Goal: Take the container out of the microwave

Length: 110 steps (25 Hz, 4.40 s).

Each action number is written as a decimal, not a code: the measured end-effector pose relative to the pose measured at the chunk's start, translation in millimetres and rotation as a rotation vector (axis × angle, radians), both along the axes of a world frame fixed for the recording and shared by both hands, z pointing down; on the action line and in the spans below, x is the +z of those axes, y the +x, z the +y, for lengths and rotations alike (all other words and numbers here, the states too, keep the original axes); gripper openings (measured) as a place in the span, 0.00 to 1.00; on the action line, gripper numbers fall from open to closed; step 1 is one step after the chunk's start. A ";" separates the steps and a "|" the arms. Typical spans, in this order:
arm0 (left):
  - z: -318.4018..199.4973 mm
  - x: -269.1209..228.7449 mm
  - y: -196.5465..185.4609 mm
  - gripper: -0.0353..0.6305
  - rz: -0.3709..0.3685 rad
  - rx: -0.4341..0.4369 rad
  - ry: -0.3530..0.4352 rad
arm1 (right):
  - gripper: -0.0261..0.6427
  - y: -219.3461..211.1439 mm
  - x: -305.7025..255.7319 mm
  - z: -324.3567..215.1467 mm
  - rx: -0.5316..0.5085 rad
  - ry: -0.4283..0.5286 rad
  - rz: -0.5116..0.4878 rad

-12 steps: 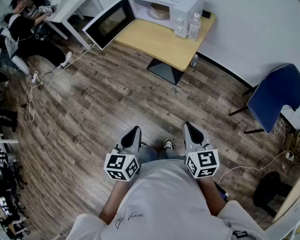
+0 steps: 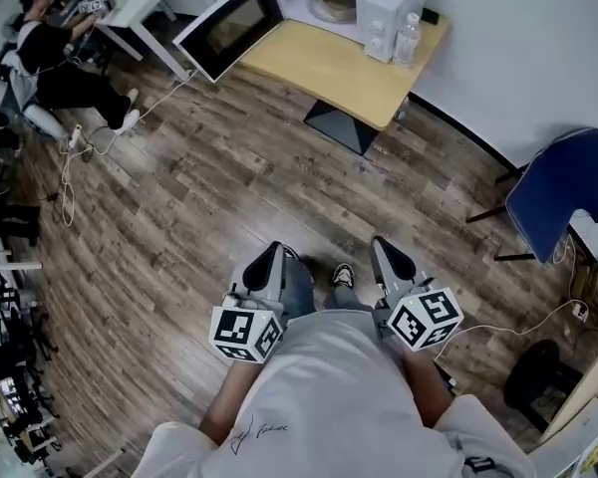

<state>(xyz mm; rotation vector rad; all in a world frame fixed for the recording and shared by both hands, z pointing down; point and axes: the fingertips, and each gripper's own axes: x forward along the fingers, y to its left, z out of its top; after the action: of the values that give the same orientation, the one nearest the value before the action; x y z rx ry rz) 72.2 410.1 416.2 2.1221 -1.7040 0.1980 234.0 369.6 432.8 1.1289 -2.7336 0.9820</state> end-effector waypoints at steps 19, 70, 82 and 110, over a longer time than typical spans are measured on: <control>-107.3 -31.7 -133.4 0.05 0.029 0.074 0.115 | 0.06 -165.1 -52.8 -88.2 -0.041 0.120 0.117; -447.3 -71.0 -232.5 0.05 0.046 0.204 0.235 | 0.06 -211.1 -65.2 -442.3 0.309 0.141 0.153; -497.0 -66.1 -214.6 0.05 0.021 0.219 0.234 | 0.06 -195.4 -55.3 -482.2 0.301 0.186 0.197; -530.2 -37.6 -195.2 0.05 0.068 0.374 0.153 | 0.06 -207.3 -25.5 -540.1 0.272 0.316 0.504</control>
<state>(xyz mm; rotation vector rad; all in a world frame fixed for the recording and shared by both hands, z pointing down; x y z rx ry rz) -123.0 -120.1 378.6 2.5183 -1.3091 0.1021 26.7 -170.5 407.3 1.5685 -2.4052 0.2156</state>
